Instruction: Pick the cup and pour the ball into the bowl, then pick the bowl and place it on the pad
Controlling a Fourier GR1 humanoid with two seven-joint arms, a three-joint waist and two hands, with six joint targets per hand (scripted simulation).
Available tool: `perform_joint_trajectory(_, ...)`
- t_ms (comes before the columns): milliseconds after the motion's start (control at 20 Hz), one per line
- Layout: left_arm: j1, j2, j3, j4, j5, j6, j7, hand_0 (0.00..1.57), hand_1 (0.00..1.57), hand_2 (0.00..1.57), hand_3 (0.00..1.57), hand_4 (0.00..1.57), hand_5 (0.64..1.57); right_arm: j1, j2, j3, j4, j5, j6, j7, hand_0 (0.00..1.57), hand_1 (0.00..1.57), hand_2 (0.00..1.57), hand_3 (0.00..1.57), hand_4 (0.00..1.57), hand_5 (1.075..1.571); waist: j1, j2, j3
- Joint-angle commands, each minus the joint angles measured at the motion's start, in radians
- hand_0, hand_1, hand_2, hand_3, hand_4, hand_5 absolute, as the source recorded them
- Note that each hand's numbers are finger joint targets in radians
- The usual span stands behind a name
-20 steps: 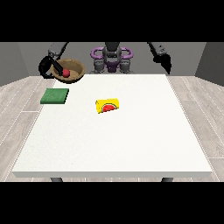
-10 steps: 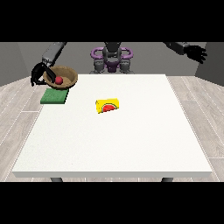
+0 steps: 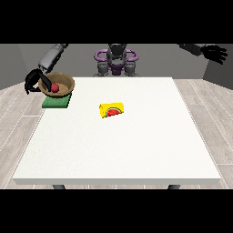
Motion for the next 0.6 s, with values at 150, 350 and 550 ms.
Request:
perform_joint_trajectory(150,0.015,0.036,0.025,0.001,0.023,-0.053,-0.055,0.00,0.00,0.00,0.00,1.17,1.549,-0.049,-0.045,-0.031,0.102,-0.027,0.048,-0.012,0.42,0.42,0.56,0.92,0.00,1.518,0.030,0.043,0.0001)
perform_joint_trajectory(350,-0.028,0.041,-0.002,0.078,-0.005,-0.029,-0.022,0.00,0.00,0.00,0.00,1.18,1.550,-0.111,-0.006,0.023,0.052,-0.005,0.026,0.084,0.00,0.00,0.18,0.12,0.00,1.392,-0.014,-0.015,-0.0006)
perform_joint_trajectory(550,-0.014,-0.145,-0.147,-0.171,-0.014,0.068,0.156,0.00,0.00,0.00,0.00,0.90,1.559,-0.091,-0.089,0.024,0.147,0.017,0.100,0.087,0.00,0.00,0.00,0.00,0.00,1.359,-0.003,-0.143,0.0022)
